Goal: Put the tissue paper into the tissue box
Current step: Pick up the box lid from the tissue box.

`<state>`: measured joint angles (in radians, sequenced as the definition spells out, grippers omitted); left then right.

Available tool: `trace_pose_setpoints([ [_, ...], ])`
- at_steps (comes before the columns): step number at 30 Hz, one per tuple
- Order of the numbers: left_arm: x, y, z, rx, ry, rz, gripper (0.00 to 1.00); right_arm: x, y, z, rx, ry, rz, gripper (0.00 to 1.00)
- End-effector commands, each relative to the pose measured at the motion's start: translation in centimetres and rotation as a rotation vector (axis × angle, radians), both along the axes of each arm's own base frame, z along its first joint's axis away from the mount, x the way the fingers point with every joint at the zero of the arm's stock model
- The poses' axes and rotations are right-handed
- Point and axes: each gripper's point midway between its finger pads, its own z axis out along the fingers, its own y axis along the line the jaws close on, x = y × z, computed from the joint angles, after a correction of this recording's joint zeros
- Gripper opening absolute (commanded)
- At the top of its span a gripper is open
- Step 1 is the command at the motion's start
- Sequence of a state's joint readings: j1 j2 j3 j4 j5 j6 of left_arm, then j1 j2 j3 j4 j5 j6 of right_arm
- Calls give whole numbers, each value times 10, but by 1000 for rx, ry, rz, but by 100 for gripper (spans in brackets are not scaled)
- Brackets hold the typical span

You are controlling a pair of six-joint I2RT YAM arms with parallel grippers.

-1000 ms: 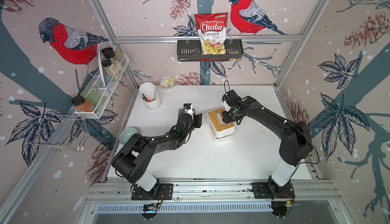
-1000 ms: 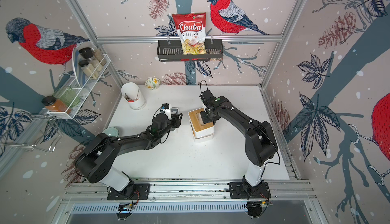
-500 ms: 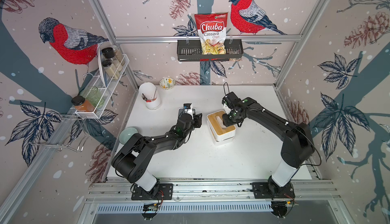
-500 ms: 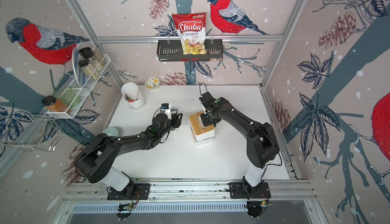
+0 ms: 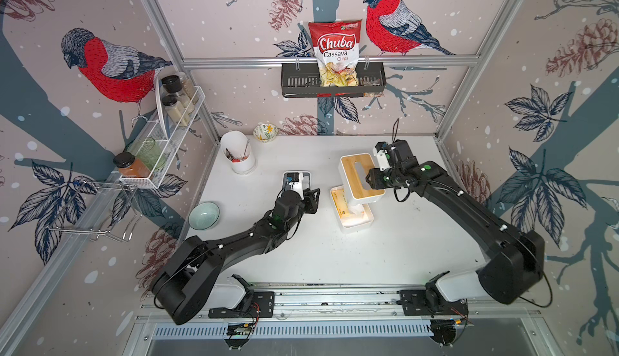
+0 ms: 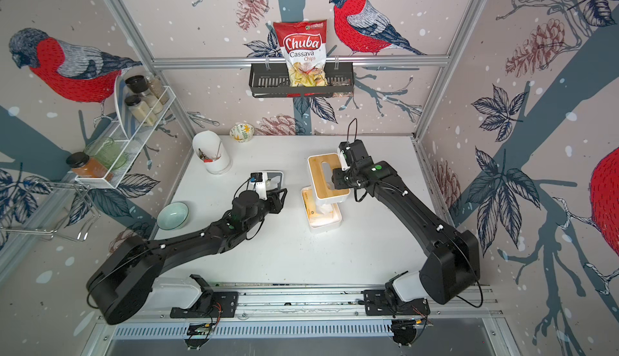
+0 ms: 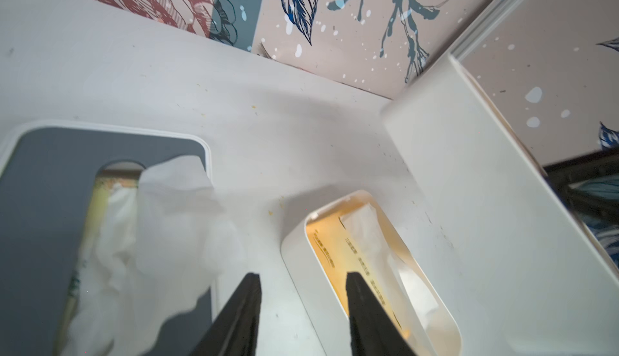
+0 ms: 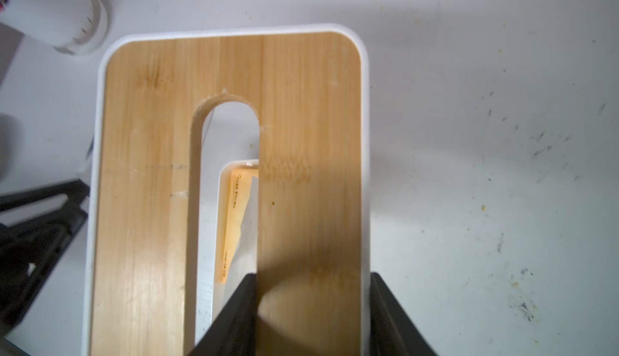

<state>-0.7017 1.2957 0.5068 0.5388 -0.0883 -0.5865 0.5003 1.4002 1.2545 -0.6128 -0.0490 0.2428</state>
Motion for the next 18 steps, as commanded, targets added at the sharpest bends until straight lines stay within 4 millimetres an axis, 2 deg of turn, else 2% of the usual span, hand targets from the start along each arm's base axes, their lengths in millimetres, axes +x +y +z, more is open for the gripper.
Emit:
trace_pose_setpoints([
  [1, -30, -10, -17, -3, 94, -45, 45, 19, 27, 39, 228, -161, 44, 28],
  [6, -64, -40, -30, -4, 159, -139, 43, 26, 44, 24, 295, -146, 80, 27],
  [8, -76, -49, -41, 5, 188, -165, 42, 29, 50, 17, 310, -135, 99, 26],
  [14, -109, -80, -79, 25, 272, -258, 38, 38, 51, 0, 361, -140, 97, 25],
  [18, -123, -100, -88, 55, 282, -305, 38, 41, 53, -16, 368, -120, 92, 24],
])
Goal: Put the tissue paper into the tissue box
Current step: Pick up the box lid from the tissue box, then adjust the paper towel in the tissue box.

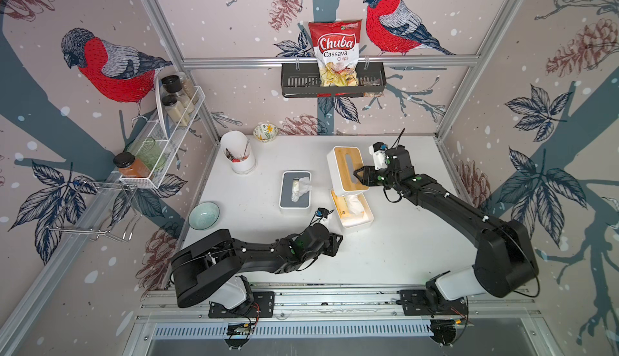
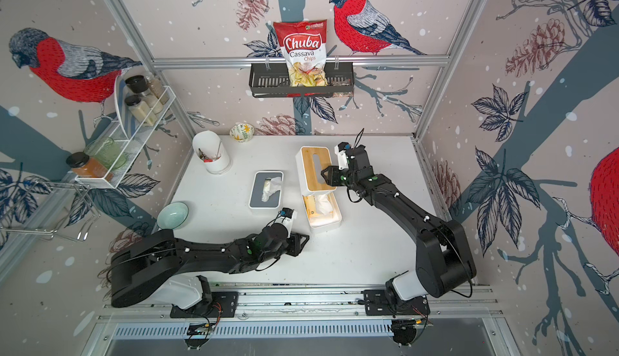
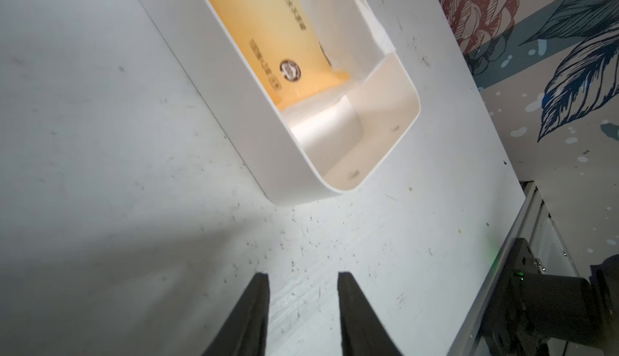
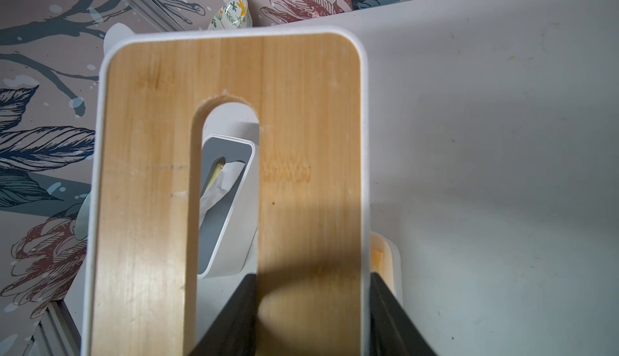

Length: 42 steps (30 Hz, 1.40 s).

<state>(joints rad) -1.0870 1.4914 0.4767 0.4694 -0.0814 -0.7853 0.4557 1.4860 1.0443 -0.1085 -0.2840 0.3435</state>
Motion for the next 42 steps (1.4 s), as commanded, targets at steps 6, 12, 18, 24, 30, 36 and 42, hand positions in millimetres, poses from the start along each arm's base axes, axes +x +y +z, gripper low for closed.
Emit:
trace_pose_setpoints([
  [6, 5, -28, 4, -15, -36, -4, 37, 12, 16, -22, 59, -5, 21, 24],
  [12, 15, -31, -3, 19, -68, 27, 37, 10, 15, -47, 18, 41, 17, 24],
  [18, 28, -32, -7, 77, -109, 62, 37, 1, 12, -62, -23, 71, 12, 23],
  [24, 31, -29, -10, 101, -114, 85, 37, -6, 4, -70, -51, 84, -1, 23],
  [30, 34, -24, -11, 116, -116, 112, 37, -9, -1, -72, -67, 88, 1, 22],
  [36, 36, -22, -13, 129, -113, 119, 37, -12, -2, -68, -64, 84, 5, 22],
  [42, 37, -21, -12, 132, -117, 127, 37, -11, -7, -63, -60, 81, -1, 21],
])
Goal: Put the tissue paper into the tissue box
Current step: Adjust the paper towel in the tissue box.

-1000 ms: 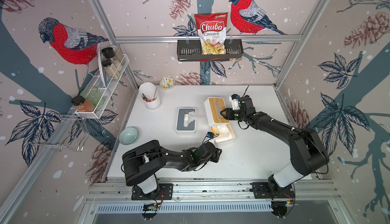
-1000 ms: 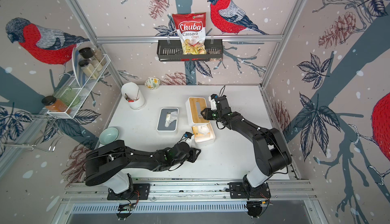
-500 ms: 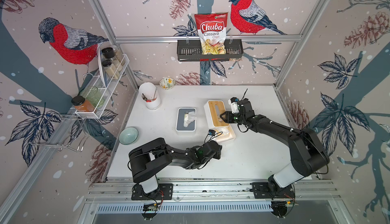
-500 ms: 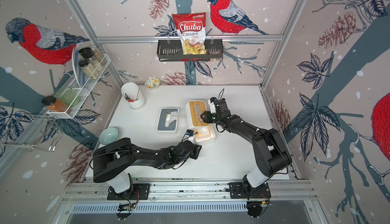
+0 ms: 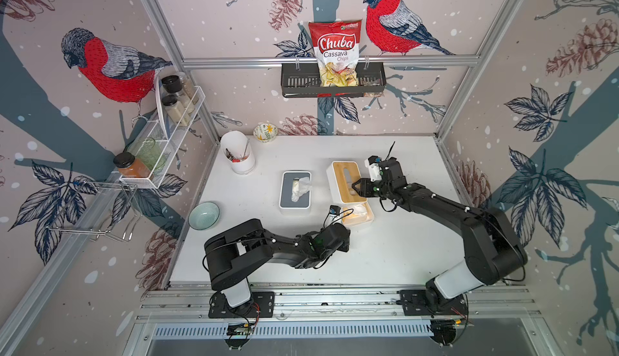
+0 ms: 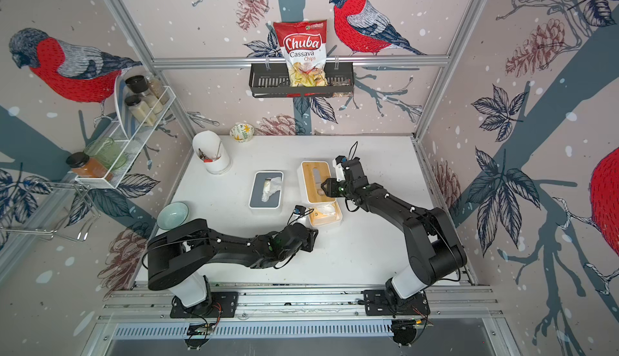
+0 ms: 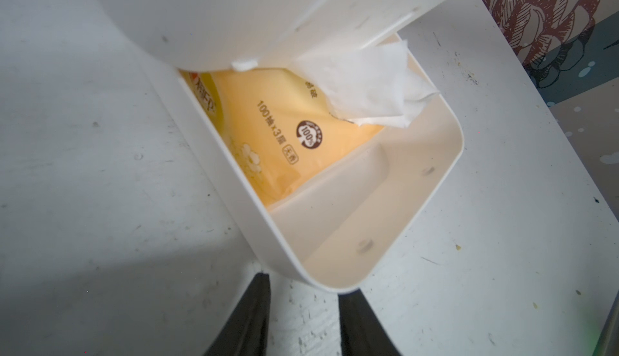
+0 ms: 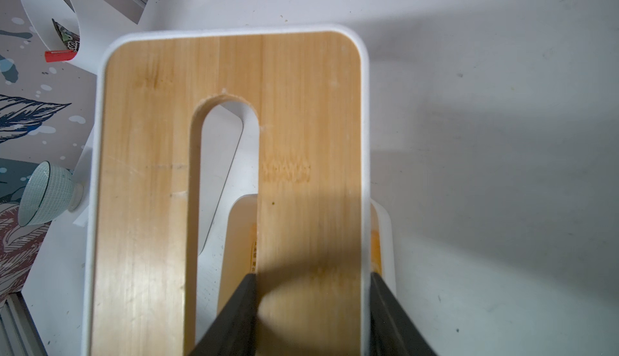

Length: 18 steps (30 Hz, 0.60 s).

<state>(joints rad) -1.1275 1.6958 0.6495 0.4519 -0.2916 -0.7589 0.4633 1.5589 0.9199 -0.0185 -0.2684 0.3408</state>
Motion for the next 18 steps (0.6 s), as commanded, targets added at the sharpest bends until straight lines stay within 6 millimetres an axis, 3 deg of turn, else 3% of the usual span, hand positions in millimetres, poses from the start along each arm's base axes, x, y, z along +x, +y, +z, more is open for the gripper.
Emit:
trace_pose_setpoints([
  [1, 2, 2, 1, 15, -9, 11, 37, 1, -2, 6, 4, -13, 3, 21],
  [7, -7, -8, 26, -42, -93, -69, 37, 14, 10, 62, 77, -93, 43, 24],
  [11, -20, -13, 66, 0, -273, -104, 36, 16, 16, 96, 117, -138, 70, 26],
  [14, -24, -8, 93, 45, -387, -79, 37, 13, 10, 110, 102, -155, 63, 26],
  [18, -18, 15, 122, 36, -449, 24, 37, 6, -16, 117, 14, -167, 4, 27],
])
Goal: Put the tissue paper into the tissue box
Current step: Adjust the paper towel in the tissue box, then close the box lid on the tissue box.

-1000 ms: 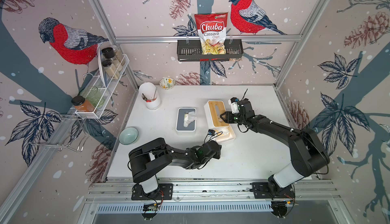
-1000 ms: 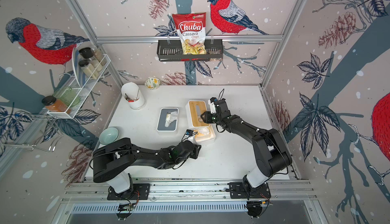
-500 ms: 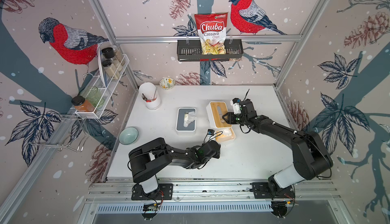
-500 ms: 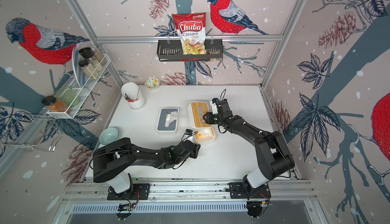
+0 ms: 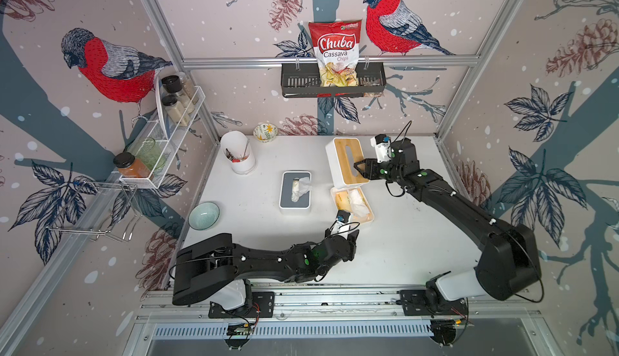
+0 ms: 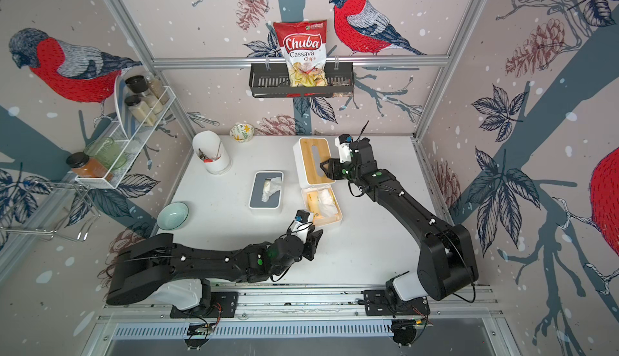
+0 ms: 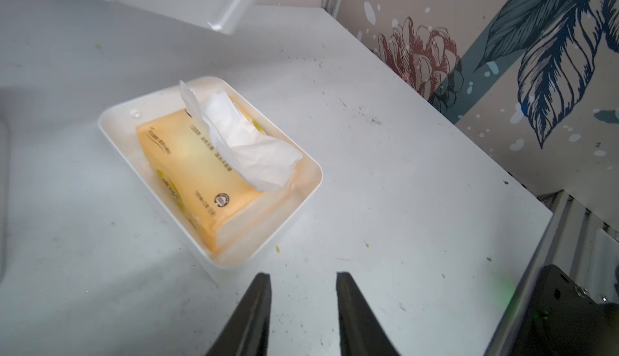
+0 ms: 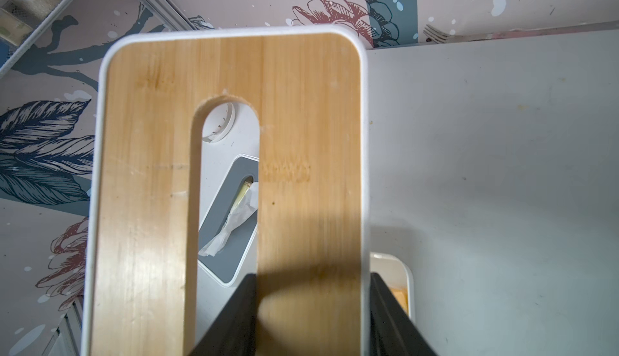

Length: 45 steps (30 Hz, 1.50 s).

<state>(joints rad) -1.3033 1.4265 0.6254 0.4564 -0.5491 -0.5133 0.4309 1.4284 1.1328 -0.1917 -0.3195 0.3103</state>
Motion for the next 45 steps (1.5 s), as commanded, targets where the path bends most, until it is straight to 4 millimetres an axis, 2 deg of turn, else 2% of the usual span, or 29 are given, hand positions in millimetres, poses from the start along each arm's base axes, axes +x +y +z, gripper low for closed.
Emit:
trace_pose_setpoints([
  [1, 15, 28, 26, 28, -110, 139, 36, -8, -23, 2, -97, -5, -49, 27],
  [7, 38, 69, 89, -46, -238, 306, 37, -36, -54, -8, -198, 56, -112, 27],
  [9, 51, 81, 103, -76, -249, 344, 37, -46, -57, -17, -213, 91, -111, 27],
  [11, 65, 95, 115, -102, -267, 384, 37, -60, -60, -16, -216, 95, -107, 27],
  [14, 85, 115, 125, -125, -294, 453, 37, -77, -58, -29, -246, 137, -90, 27],
  [17, 96, 131, 125, -146, -321, 488, 37, -91, -50, -44, -285, 183, -55, 25],
  [19, 94, 135, 123, -154, -358, 470, 37, -98, -44, -56, -317, 227, -24, 24],
  [21, 89, 143, 113, -158, -369, 474, 37, -104, -40, -65, -355, 271, 4, 23],
  [25, 82, 160, 92, -178, -365, 487, 37, -104, -41, -75, -419, 305, 0, 23],
  [30, 84, 173, 86, -174, -367, 478, 37, -97, -43, -86, -472, 347, -12, 23],
  [36, 97, 175, 70, -208, -309, 440, 37, -86, -39, -103, -512, 394, -19, 22],
  [45, 106, 164, 61, -202, -270, 401, 38, -71, -24, -99, -560, 399, -7, 21],
])
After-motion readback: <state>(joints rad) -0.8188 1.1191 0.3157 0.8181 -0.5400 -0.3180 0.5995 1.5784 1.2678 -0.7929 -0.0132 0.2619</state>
